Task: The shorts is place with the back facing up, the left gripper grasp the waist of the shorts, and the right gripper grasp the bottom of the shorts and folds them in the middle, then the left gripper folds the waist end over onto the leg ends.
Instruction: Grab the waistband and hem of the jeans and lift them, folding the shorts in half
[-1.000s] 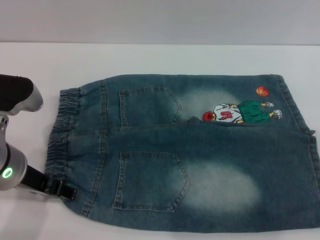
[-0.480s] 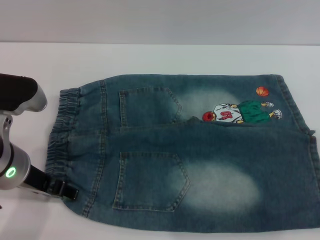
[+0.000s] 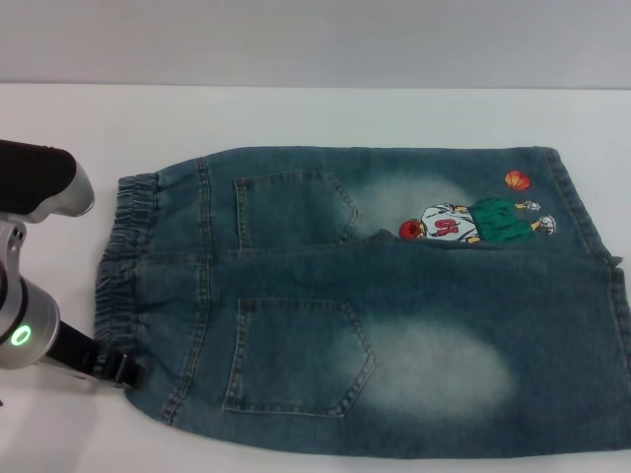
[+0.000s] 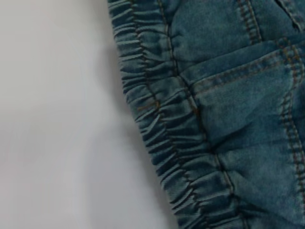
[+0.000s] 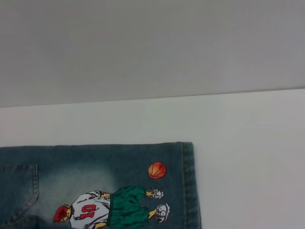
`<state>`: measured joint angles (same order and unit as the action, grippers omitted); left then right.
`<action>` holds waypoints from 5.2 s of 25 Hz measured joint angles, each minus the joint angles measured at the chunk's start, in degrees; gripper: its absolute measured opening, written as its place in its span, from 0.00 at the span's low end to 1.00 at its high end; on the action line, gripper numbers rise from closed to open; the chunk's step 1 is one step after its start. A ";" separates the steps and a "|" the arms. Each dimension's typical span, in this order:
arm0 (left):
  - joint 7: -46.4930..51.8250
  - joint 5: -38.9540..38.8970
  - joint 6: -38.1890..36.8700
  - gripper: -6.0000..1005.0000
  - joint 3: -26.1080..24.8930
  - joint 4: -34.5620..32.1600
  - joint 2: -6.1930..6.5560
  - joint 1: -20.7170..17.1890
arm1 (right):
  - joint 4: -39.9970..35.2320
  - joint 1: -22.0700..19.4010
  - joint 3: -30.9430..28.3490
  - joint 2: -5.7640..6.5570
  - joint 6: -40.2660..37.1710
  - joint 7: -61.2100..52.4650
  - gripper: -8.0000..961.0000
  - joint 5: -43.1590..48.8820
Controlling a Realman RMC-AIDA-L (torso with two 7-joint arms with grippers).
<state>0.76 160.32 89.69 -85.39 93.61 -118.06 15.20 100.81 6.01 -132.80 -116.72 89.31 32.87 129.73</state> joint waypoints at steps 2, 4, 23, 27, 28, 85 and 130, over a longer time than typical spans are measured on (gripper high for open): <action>-0.03 0.07 0.00 0.69 0.17 -0.18 0.00 0.23 | 0.00 0.00 -0.01 0.00 0.03 0.00 0.74 0.00; -0.03 0.09 0.13 0.62 0.32 -0.29 0.00 0.60 | 0.00 -0.03 -0.06 0.00 0.05 0.00 0.74 0.00; 0.43 0.35 1.24 0.16 -0.21 2.68 0.12 0.14 | 0.00 0.23 -0.29 0.00 1.22 -0.31 0.74 -0.12; 0.46 0.34 1.20 0.10 -0.21 2.62 0.11 0.04 | 0.00 0.43 -0.34 0.05 1.22 -0.34 0.74 -0.15; 0.46 0.34 1.23 0.09 -0.21 2.66 0.12 -0.01 | 0.00 0.45 -0.34 0.05 1.22 -0.34 0.74 -0.15; -0.30 1.13 3.16 0.03 -1.01 3.68 0.20 3.34 | -10.60 -2.23 10.47 -2.02 10.16 -9.54 0.74 6.68; -0.94 1.13 2.97 0.04 -1.60 1.99 0.19 5.36 | -11.76 -2.30 14.18 -1.92 8.33 -11.64 0.73 6.41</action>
<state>-0.18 161.45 92.66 -87.00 95.61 -117.87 20.57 89.05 3.72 -118.63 -118.64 97.64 21.24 136.14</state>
